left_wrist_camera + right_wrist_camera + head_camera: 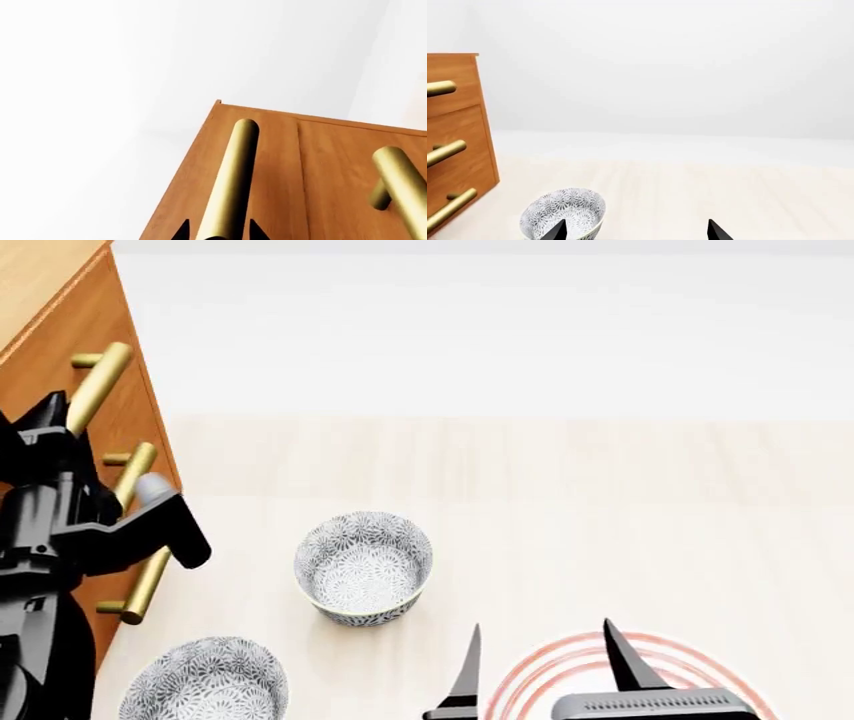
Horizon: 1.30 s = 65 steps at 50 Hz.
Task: Open the top drawer of the cabinet.
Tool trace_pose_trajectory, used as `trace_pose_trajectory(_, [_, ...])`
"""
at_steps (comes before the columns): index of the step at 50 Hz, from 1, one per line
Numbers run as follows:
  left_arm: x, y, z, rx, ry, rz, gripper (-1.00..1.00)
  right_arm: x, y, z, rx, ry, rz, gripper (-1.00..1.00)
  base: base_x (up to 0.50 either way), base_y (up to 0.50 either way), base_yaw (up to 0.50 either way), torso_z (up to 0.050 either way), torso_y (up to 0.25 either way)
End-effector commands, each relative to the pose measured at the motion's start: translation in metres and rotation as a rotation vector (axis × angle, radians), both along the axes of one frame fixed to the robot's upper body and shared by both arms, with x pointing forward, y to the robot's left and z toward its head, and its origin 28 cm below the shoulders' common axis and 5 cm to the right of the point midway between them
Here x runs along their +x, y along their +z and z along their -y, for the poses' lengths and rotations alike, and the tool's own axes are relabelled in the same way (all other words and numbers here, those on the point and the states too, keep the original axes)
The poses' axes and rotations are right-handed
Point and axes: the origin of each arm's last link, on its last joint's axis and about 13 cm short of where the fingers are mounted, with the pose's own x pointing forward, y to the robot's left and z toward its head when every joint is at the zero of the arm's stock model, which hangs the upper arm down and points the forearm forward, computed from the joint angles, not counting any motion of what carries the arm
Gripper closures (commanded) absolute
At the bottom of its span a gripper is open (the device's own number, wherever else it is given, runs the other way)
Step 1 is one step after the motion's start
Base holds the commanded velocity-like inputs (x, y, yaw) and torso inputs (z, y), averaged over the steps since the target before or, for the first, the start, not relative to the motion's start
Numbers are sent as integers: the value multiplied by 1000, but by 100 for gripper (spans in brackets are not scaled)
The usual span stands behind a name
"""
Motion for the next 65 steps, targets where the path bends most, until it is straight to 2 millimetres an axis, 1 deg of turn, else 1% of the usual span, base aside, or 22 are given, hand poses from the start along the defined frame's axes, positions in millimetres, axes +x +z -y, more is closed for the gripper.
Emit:
trace_pose_trajectory(1, [-6,25,29,-50,-75,30,100,1,0,-1,-4,0,-3,-100,0,0,0,0,0])
trace_pose_trajectory(2, [-6,28,32,-47,-81,47,100,1,0,-1,-3,-1,-3,-100,0,0,0,0,0])
trace_pose_trajectory(3, [-10,32,39,-46,-104,42,100,2,1,0,1,-5,-1,-100,0,0,0,0,0])
trace_pose_trajectory(5, [-15,34,49,-31,-143,38,100,2,1,0,2,-9,-1,-100,0,0,0,0,0])
trace_pose_trajectory(7, [-18,35,54,-34,-158,49,100,2,1,0,2,-9,-1,-100,0,0,0,0,0])
trace_pose_trajectory(11, [-19,31,60,-27,-174,42,100,1,2,0,3,-7,1,-100,0,0,0,0,3])
trace_pose_trajectory(18, [-19,30,66,-17,-186,32,100,0,1,3,5,-13,2,-100,0,0,0,0,6])
trace_pose_trajectory(22, [-17,28,64,-12,-183,29,100,0,2,3,6,-12,3,-100,0,0,0,0,6])
trace_pose_trajectory(28, [-14,24,57,-2,-155,24,100,1,-2,2,6,-11,-2,-100,0,0,0,0,5])
trace_pose_trajectory(40, [-14,21,55,-5,-147,19,100,0,-1,2,4,-10,-6,-100,0,0,0,0,3])
trace_pose_trajectory(41, [-14,23,55,7,-140,57,100,0,-2,2,4,-8,-5,-100,0,0,0,0,11])
trace_pose_trajectory(42, [-13,22,55,-16,-150,11,-100,0,-2,2,4,-9,-5,-100,0,0,0,0,0])
trace_pose_trajectory(59, [-17,22,61,1,-168,24,-100,-1,-2,4,10,-14,-4,-100,0,0,0,0,0])
trace_pose_trajectory(65, [-19,16,67,4,-188,7,-100,-2,-3,5,14,-18,-4,-100,0,0,0,0,0])
